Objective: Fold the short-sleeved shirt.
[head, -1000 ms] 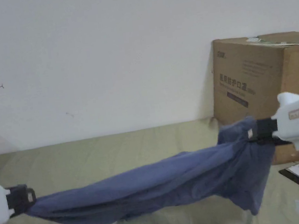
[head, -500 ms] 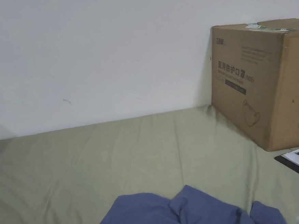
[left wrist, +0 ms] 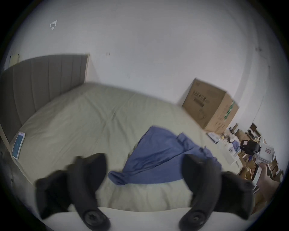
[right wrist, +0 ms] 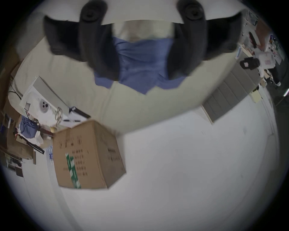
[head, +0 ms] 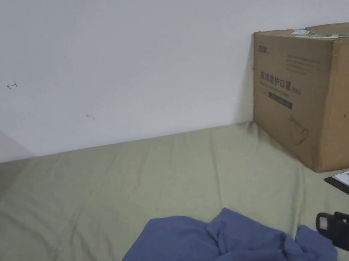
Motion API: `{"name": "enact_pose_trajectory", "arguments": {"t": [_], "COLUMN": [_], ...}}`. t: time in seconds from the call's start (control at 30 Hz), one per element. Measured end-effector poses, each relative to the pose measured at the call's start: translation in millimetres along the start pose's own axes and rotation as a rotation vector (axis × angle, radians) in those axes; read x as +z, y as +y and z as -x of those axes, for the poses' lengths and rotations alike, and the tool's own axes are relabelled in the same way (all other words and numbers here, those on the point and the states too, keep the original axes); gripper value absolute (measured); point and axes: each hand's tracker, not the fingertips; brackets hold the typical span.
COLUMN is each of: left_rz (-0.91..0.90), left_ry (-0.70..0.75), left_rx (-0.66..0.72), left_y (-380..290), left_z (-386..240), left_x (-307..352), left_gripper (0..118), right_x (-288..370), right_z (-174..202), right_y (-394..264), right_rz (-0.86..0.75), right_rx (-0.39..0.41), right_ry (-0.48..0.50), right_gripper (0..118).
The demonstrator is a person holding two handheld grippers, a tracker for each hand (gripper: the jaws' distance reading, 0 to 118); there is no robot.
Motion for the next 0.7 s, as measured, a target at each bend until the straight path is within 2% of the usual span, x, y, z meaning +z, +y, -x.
{"name": "enact_pose_trajectory", "arguments": {"t": [0.03, 0.07, 0.1, 0.13, 0.27, 0.33, 0.4, 0.47, 0.5, 0.53, 0.57, 0.6, 0.63, 0.7], "left_rz": [-0.038, -0.055, -0.066, -0.096, -0.059, 0.069, 0.277, 0.409, 0.436, 0.477, 0.508, 0.540, 0.574, 0.574], "left_ry": [-0.032, -0.029, 0.032, 0.069, 0.013, 0.055, 0.119, 0.117, 0.119, 0.118, 0.152, 0.181, 0.216, 0.199], "left_rx": [-0.009, -0.033, -0.073, -0.102, -0.066, -0.064, -0.051, -0.019, 0.003, 0.013, 0.020, 0.019, 0.018, 0.034], "left_y": [-5, -9, -16, -18, -17, -4, 9, 8, 4, -1, -8, -14, -23, -34], "left_z": [-5, -11, -17, -11, -9, 1, 15, 38, 48, 54, 62, 68, 73, 80], "left_x": [12, 18, 22, 24, 10, -17, -54, -91, -102, -115, -129, -141, -151, -163], "left_gripper": [31, 13, 0, 0, 0, 0, 0, 0, 13, 37, 69, 109, 118, 116], "right_x": [9, 13, 17, 21, 17, 11, 10, 6, 4, 2, -1, -4, -8, -14], "right_z": [10, 18, 24, 30, 38, 42, 54, 60, 61, 64, 66, 67, 64, 65], "right_y": [-4, -8, -14, -20, -26, -25, -21, -19, -18, -19, -20, -22, -21, -26], "right_rz": [-0.026, -0.026, -0.047, -0.061, -0.007, 0.015, 0.025, 0.042, 0.052, 0.062, 0.068, 0.078, 0.092, 0.116], "right_rx": [0.010, 0.030, 0.053, 0.062, 0.042, 0.077, 0.154, 0.198, 0.206, 0.210, 0.211, 0.212, 0.209, 0.207], "right_ry": [0.002, -0.006, -0.021, -0.018, 0.061, 0.064, 0.076, 0.097, 0.110, 0.123, 0.132, 0.142, 0.152, 0.161], "right_gripper": [8, 1, 0, 0, 0, 0, 0, 0, 0, 0, 0, 0, 0, 0]}}
